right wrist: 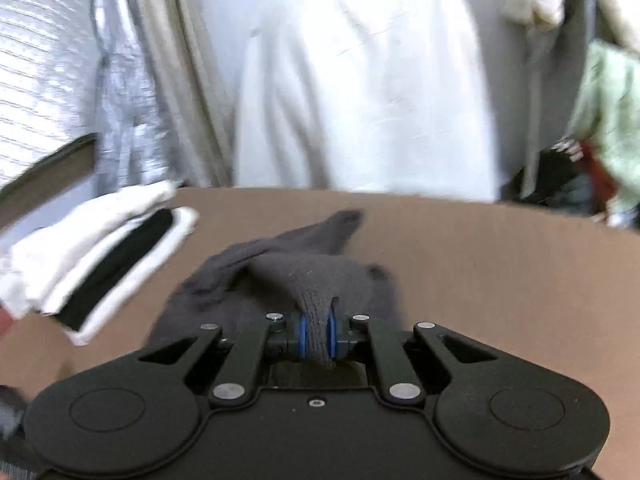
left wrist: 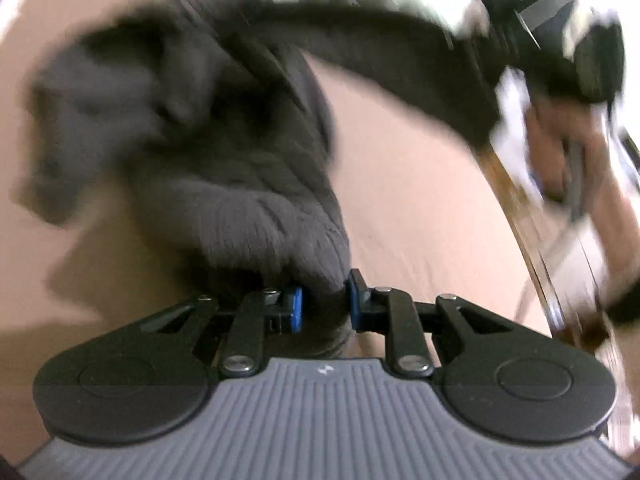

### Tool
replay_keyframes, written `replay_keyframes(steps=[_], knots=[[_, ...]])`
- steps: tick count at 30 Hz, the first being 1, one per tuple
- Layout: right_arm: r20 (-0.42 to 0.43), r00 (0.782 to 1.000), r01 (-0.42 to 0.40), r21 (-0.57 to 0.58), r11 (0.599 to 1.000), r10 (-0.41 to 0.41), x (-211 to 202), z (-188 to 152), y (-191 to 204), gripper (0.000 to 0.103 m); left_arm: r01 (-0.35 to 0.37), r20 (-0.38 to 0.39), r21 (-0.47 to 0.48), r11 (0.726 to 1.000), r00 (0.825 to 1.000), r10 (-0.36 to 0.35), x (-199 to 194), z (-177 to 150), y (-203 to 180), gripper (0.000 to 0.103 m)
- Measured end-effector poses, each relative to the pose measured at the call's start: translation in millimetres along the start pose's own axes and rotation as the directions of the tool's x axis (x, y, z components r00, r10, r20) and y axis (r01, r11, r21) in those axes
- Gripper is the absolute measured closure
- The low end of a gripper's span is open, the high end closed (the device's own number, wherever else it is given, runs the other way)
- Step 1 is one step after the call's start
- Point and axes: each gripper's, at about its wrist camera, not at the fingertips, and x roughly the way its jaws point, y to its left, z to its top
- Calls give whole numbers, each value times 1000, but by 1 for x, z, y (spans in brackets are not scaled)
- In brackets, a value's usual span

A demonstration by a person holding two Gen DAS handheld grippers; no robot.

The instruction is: Fold clothes

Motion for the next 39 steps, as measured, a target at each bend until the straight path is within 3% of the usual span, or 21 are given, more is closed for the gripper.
replay_keyframes(steps=[3, 7, 10, 12, 14, 17, 18, 20, 23, 24, 25, 26, 27, 28, 29, 30, 31, 34, 36, 37, 39], knots=[[-14, 999, 49, 34, 998, -48, 3, 3, -13, 91, -154, -36, 58, 986, 987, 156, 6, -3, -5, 76], [-28, 1000, -4, 91, 996, 6, 12, -2, -11, 91, -225, 208, 43, 973, 955, 212, -59, 0, 19, 56], [-40, 994, -98, 122, 988, 103, 16, -9, 2, 91, -197, 379, -54, 979, 903, 203, -104, -3, 48, 44], [-42, 980, -188, 152, 970, 196, 20, -15, 14, 90, -64, 399, -142, 988, 910, 116, -114, -7, 78, 43], [-56, 949, -298, 175, 939, 311, 27, -26, 36, 90, 134, 396, -262, 956, 918, -21, -104, -11, 110, 43], [-136, 891, -418, 131, 899, 434, 38, -54, 85, 90, 323, 409, -358, 876, 898, -164, -85, -16, 137, 43], [-170, 873, -446, 104, 889, 458, 41, -64, 102, 90, 328, 403, -359, 874, 899, -172, -79, -17, 139, 43], [-213, 832, -509, 71, 858, 512, 41, -80, 130, 90, 266, 359, -321, 909, 922, -143, -69, -14, 132, 29], [-266, 764, -599, 48, 799, 588, 39, -92, 157, 90, 204, 305, -299, 932, 946, -109, -52, -10, 126, 27], [-290, 751, -615, 20, 788, 593, 38, -94, 166, 90, 182, 297, -298, 937, 951, -90, -48, -9, 124, 29], [-309, 751, -618, -22, 786, 583, 36, -94, 171, 90, 154, 297, -302, 941, 953, -61, -47, -10, 123, 45], [-323, 757, -616, -65, 785, 568, 35, -93, 175, 89, 94, 292, -292, 952, 956, -5, -48, -9, 120, 87], [-328, 773, -600, -97, 794, 543, 35, -92, 176, 87, -3, 285, -264, 965, 955, 80, -52, -7, 115, 92], [-315, 796, -568, -90, 818, 517, 36, -90, 168, 82, -113, 296, -243, 964, 937, 184, -58, -6, 109, 92], [-295, 819, -531, -63, 845, 493, 37, -87, 156, 68, -236, 327, -233, 944, 895, 304, -67, -6, 103, 93], [-276, 841, -494, -35, 869, 466, 39, -83, 144, 57, -359, 365, -239, 902, 828, 426, -78, -7, 99, 93], [-250, 864, -453, -8, 892, 436, 41, -81, 132, 49, -479, 407, -264, 837, 732, 547, -90, -8, 96, 93], [-206, 928, -308, 43, 950, 310, 48, -76, 89, 49, -676, 452, -439, 591, 402, 796, -133, -18, 99, 93], [-206, 949, -223, 101, 970, 239, 58, -77, 58, 49, -744, 412, -545, 387, 164, 896, -150, -25, 103, 93], [-209, 956, -180, 132, 975, 204, 63, -78, 42, 49, -741, 397, -576, 344, 115, 911, -156, -27, 106, 92], [-207, 967, -106, 194, 975, 147, 70, -82, 10, 49, -686, 383, -631, 363, 132, 914, -168, -30, 114, 91]])
